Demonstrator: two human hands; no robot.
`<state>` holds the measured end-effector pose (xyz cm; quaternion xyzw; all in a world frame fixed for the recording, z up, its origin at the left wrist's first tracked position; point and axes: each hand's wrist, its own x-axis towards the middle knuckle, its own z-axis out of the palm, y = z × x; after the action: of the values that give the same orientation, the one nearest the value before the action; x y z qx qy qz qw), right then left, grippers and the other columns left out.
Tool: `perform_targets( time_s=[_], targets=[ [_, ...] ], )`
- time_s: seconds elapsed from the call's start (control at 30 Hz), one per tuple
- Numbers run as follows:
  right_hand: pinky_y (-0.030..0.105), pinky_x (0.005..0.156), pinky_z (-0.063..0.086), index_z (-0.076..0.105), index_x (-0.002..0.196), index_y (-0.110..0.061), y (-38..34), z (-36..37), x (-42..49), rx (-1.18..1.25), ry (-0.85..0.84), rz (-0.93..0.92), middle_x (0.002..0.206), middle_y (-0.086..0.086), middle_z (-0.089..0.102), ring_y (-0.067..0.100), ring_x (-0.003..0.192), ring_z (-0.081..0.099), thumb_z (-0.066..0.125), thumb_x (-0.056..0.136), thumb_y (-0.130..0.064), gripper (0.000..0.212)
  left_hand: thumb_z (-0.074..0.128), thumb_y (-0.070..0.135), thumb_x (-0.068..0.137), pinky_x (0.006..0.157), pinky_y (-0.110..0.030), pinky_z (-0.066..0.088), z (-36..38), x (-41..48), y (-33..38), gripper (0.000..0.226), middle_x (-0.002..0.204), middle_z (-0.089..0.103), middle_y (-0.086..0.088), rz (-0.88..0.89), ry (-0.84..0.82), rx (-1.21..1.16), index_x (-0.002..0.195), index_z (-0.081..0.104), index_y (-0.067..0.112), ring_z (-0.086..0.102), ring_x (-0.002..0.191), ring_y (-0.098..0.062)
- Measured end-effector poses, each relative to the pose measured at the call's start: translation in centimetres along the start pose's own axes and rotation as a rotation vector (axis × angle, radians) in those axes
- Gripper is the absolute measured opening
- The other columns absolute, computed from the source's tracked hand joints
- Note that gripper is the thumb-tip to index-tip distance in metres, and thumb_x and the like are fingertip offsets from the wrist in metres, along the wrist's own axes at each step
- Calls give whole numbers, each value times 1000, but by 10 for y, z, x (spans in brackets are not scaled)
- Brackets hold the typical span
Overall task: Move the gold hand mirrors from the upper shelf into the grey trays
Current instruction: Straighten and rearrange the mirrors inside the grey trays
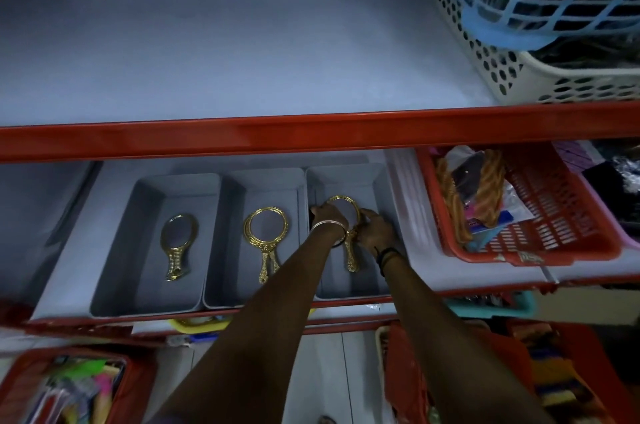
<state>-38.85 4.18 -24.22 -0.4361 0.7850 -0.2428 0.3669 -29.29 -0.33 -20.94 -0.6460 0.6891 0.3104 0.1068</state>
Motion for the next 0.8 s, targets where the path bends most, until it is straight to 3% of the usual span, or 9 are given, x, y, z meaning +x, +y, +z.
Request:
perform_targets(
  time_s=[0.3, 0.8],
  targets=[
    [34, 99, 48, 61, 120, -6, 6, 3, 8, -3, 11, 20, 121, 16, 66, 32, 116, 60, 59, 81, 3, 41, 43, 10, 95, 109, -35, 37, 6, 0, 3, 49, 144, 38, -24, 11, 31, -132, 141, 32, -6, 39, 133, -33],
    [30, 91, 51, 66, 112, -8, 11, 11, 12, 65, 71, 68, 111, 14, 70, 29, 107, 63, 51, 80, 10, 40, 45, 8, 92, 99, -34, 46, 13, -5, -1, 43, 137, 43, -26, -29, 109, -283, 133, 46, -5, 52, 120, -34]
  ],
)
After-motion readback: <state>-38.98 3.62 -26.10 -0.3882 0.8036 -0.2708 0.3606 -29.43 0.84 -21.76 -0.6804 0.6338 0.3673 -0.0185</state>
